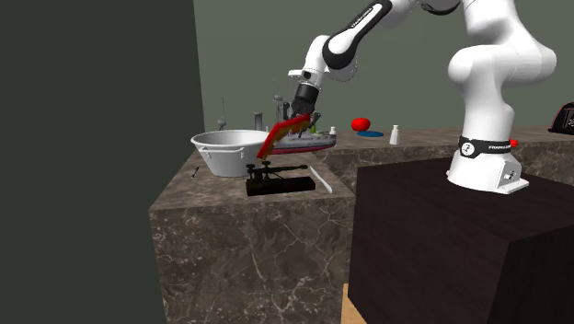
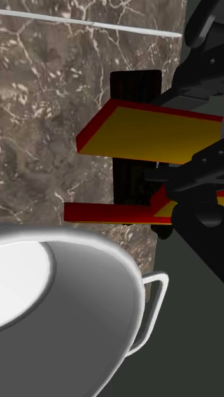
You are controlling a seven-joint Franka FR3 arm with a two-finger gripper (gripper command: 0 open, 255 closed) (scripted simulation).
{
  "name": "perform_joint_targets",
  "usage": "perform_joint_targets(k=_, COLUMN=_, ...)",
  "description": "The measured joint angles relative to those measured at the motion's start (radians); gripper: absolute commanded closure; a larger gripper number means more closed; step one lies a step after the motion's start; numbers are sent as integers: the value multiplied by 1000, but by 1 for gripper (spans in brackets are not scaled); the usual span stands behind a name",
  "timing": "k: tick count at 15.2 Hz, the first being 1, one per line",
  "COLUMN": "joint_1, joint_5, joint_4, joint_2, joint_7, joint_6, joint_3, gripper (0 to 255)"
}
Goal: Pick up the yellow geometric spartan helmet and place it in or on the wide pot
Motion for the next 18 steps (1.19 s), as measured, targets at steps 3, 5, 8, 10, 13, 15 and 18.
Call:
perform_joint_targets(k=3, joint_1=-62, joint_5=28, joint_4=1, joint_2=27, joint_7=-8, joint_6=-36, joint_3=70, gripper=255)
perform_joint_targets(k=5, joint_1=-89, joint_5=41, joint_4=8, joint_2=40, joint_7=-8, joint_6=-58, joint_3=104, gripper=255)
perform_joint_targets(k=8, joint_1=-137, joint_5=61, joint_4=16, joint_2=58, joint_7=-12, joint_6=-91, joint_3=159, gripper=255)
perform_joint_targets(k=10, joint_1=-183, joint_5=78, joint_4=19, joint_2=73, joint_7=-16, joint_6=-115, joint_3=209, gripper=255)
perform_joint_targets(k=13, joint_1=-100, joint_5=54, joint_4=80, joint_2=47, joint_7=-9, joint_6=-136, joint_3=125, gripper=255)
perform_joint_targets(k=15, joint_1=1, joint_5=16, joint_4=159, joint_2=1, joint_7=3, joint_6=-155, joint_3=25, gripper=255)
perform_joint_targets(k=18, joint_1=129, joint_5=-46, joint_4=290, joint_2=-86, joint_7=13, joint_6=-193, joint_3=-102, gripper=255)
